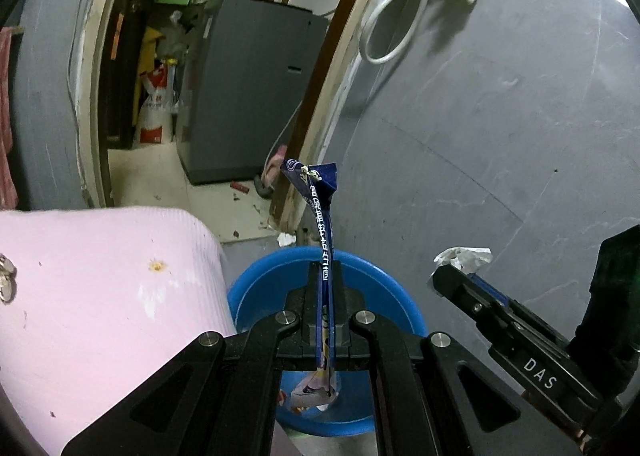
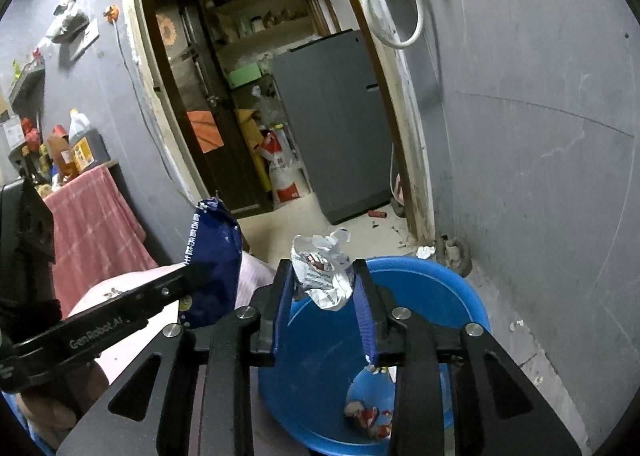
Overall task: Collect trash
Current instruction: 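Open both grippers over the blue basin to drop the wrapper and foil, then move both tools back over the crumpled foil ball on the table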
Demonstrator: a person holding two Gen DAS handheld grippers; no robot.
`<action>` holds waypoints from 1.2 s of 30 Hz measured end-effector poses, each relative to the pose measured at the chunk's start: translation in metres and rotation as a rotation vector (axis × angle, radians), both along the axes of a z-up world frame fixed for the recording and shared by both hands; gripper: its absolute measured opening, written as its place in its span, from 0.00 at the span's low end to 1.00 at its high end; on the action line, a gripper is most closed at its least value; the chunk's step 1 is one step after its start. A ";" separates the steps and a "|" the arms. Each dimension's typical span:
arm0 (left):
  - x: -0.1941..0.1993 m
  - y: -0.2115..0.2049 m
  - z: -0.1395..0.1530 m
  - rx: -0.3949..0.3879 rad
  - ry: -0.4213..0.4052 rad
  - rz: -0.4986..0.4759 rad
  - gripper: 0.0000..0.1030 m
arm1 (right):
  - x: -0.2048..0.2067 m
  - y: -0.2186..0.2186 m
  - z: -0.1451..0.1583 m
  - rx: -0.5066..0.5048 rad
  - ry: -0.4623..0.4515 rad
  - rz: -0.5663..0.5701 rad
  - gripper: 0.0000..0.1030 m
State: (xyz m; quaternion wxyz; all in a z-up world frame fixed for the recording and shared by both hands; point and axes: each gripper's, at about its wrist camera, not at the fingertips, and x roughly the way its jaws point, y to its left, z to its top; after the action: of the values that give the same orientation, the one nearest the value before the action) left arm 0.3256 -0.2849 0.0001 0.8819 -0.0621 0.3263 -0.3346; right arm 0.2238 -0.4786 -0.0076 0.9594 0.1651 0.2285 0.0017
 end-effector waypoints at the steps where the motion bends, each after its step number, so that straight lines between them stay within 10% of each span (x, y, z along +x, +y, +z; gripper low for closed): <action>1: 0.002 0.000 -0.002 0.004 0.011 0.004 0.01 | 0.001 0.000 -0.001 -0.001 0.004 0.000 0.29; 23: 0.003 0.026 -0.003 0.010 0.016 0.108 0.52 | 0.002 -0.005 -0.001 0.000 0.001 -0.054 0.55; 31: -0.011 0.070 0.021 -0.016 -0.088 0.196 0.91 | -0.011 0.003 0.015 -0.028 -0.096 -0.046 0.89; 36: -0.024 0.095 0.037 -0.013 -0.167 0.264 0.94 | -0.018 0.014 0.025 -0.048 -0.167 -0.022 1.00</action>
State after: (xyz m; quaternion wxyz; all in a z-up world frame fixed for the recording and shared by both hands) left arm 0.3015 -0.1898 0.0371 0.9417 -0.0823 0.2388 -0.2221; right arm 0.2056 -0.4651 0.0171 0.9788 0.1438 0.1456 -0.0007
